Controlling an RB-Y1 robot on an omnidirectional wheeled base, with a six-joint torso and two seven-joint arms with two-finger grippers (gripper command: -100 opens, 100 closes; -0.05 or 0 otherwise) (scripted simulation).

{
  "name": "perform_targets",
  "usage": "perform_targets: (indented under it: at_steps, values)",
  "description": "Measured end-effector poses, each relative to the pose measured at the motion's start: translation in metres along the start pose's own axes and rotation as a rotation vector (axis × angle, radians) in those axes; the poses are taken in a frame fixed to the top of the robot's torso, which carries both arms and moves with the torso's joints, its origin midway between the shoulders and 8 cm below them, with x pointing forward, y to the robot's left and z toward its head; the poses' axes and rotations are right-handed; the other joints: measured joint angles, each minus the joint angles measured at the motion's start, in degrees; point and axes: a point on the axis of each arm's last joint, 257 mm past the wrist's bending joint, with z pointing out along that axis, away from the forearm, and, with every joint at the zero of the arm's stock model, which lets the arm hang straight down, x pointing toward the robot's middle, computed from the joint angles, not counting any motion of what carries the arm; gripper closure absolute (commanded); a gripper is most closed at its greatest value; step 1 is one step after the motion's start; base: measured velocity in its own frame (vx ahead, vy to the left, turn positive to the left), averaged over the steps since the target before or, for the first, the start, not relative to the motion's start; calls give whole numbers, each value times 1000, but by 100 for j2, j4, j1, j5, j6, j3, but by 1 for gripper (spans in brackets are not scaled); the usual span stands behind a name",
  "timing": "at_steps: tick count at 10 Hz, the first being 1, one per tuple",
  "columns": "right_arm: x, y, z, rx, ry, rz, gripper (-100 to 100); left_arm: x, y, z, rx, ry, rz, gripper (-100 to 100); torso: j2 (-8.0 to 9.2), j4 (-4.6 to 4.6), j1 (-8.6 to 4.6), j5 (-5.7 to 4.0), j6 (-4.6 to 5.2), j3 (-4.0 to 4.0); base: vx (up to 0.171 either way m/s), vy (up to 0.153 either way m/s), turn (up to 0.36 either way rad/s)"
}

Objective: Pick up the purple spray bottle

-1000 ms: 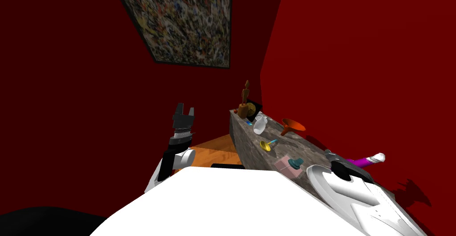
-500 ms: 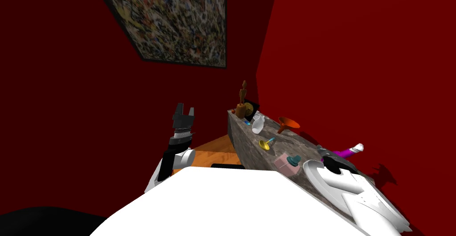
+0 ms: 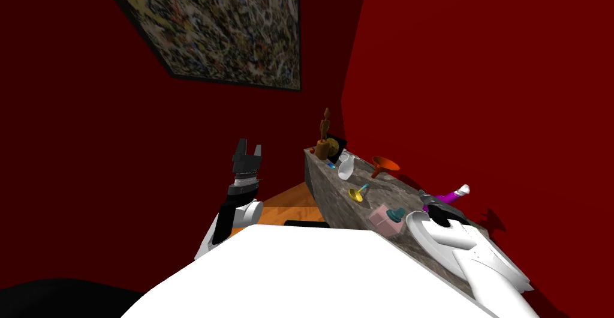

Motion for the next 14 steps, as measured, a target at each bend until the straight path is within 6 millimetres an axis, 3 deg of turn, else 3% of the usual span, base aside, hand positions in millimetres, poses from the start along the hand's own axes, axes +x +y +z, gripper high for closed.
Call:
perform_targets:
  at_steps: [1, 4, 5, 7, 8, 10, 12, 14]
  values:
    - [-12, 17, 11, -36, -13, -13, -100, 0, 0, 0, 0, 0, 0, 0, -24, -4, 28, 7, 5, -13, 95, 101, -317]
    - [-21, 49, 27, -118, -20, -33, -100, 0, 0, 0, 0, 0, 0, 0, -34, -8, 35, 9, 3, -20, 67, 73, -227]
    - [-14, 49, 30, -118, -7, -36, -100, 0, 0, 0, 0, 0, 0, 0, -21, -6, 17, 5, 1, -13, 82, 89, -274]
    - [-28, 72, 41, -169, -18, -56, -100, 0, 0, 0, 0, 0, 0, 0, -32, -8, 30, 8, 2, -19, 48, 53, -164]
    - [-22, 70, 41, -169, -7, -59, -100, 0, 0, 0, 0, 0, 0, 0, -20, -5, 13, 4, 1, -12, 57, 64, -194]
    - [-38, 91, 48, -219, -22, -80, -100, 0, 0, 0, 0, 0, 0, 0, -31, -7, 28, 8, 4, -18, 56, 62, -189]
    - [-31, 84, 51, -210, -3, -84, -100, 0, 0, 0, 0, 0, 0, 0, -12, -4, 1, 1, 0, -8, 28, 31, -94]
    - [-50, 99, 57, -254, -21, -108, -100, 0, 0, 0, 0, 0, 0, 0, -32, -8, 29, 8, 5, -19, 64, 73, -222]
